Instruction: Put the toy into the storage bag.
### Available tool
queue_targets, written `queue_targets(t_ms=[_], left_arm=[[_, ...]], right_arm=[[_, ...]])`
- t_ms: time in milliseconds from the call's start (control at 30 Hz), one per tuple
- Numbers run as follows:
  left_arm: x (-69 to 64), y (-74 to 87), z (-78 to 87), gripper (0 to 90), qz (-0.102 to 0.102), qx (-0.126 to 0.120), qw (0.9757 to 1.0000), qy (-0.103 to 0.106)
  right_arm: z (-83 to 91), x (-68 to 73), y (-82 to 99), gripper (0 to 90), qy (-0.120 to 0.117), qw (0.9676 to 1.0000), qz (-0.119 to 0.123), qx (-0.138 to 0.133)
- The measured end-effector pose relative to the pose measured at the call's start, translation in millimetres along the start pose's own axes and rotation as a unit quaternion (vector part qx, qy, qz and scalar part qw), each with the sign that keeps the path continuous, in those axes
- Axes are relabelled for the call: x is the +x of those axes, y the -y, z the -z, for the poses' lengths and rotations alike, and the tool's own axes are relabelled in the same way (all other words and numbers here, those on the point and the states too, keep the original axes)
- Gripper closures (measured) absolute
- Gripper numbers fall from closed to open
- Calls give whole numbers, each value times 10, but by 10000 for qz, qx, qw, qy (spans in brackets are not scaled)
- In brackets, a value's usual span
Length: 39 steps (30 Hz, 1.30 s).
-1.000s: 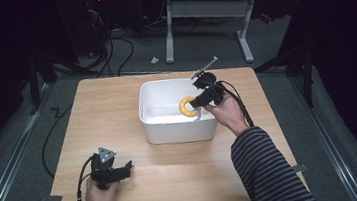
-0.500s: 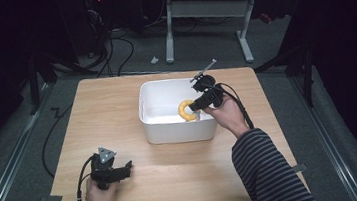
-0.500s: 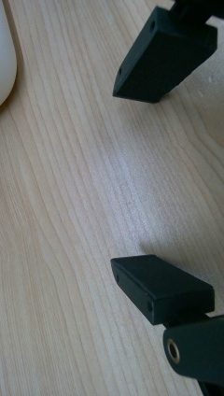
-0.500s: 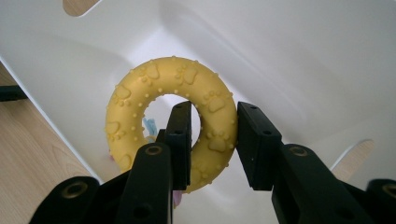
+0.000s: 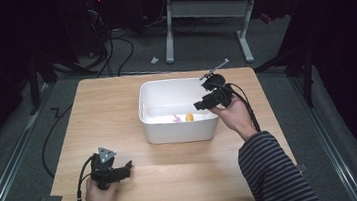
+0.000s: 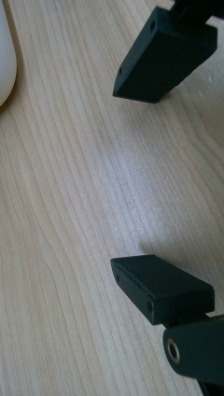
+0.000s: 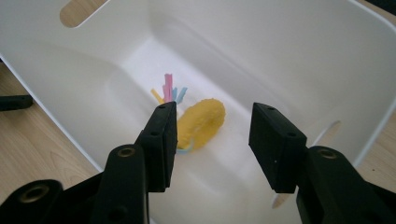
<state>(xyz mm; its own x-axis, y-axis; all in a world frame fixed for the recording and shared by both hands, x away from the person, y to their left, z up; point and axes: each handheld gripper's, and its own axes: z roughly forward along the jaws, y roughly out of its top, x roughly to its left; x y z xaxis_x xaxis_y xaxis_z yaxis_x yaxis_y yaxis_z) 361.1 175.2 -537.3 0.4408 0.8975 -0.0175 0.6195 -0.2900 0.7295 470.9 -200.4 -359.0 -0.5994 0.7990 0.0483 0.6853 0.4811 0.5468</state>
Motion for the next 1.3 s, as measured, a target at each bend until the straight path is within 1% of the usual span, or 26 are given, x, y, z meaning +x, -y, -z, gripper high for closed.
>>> queue_targets(t_ms=[100, 267, 567, 633, 700, 733, 767, 833, 967, 1133, 1300], left_arm=[[0, 0, 0, 156, -1, 1, 10000, 0], [0, 0, 0, 156, 0, 0, 10000, 0], [0, 0, 0, 156, 0, 0, 10000, -1], [0, 0, 0, 156, 0, 1, 10000, -1], [0, 0, 0, 156, -1, 1, 10000, -1], [0, 0, 0, 156, -2, 1, 10000, -1], [0, 0, 0, 156, -2, 1, 10000, -1], [0, 0, 0, 156, -1, 1, 10000, -1], [0, 0, 0, 156, -2, 1, 10000, -1], [0, 0, 0, 156, -2, 1, 10000, -1], [0, 0, 0, 156, -1, 0, 10000, -2]], right_arm=[[109, -23, 43, 513, 47, 9998, -49, -165], [259, -75, 116, 504, 127, 9992, -82, -364], [453, -210, 274, 502, 261, 9979, -221, -554], [515, -233, 318, 511, 367, 9964, -226, -733], [564, -258, 354, 524, 356, 9956, -269, -828], [586, -264, 372, 531, 404, 9951, -253, -869], [605, -267, 386, 533, 438, 9948, -254, -882], [653, -289, 426, 533, 418, 9947, -286, -900], [716, -326, 501, 533, 468, 9940, -299, -939], [820, -397, 607, 531, 535, 9930, -383, -980], [919, -437, 737, 528, 606, 9921, -384, -1030]])
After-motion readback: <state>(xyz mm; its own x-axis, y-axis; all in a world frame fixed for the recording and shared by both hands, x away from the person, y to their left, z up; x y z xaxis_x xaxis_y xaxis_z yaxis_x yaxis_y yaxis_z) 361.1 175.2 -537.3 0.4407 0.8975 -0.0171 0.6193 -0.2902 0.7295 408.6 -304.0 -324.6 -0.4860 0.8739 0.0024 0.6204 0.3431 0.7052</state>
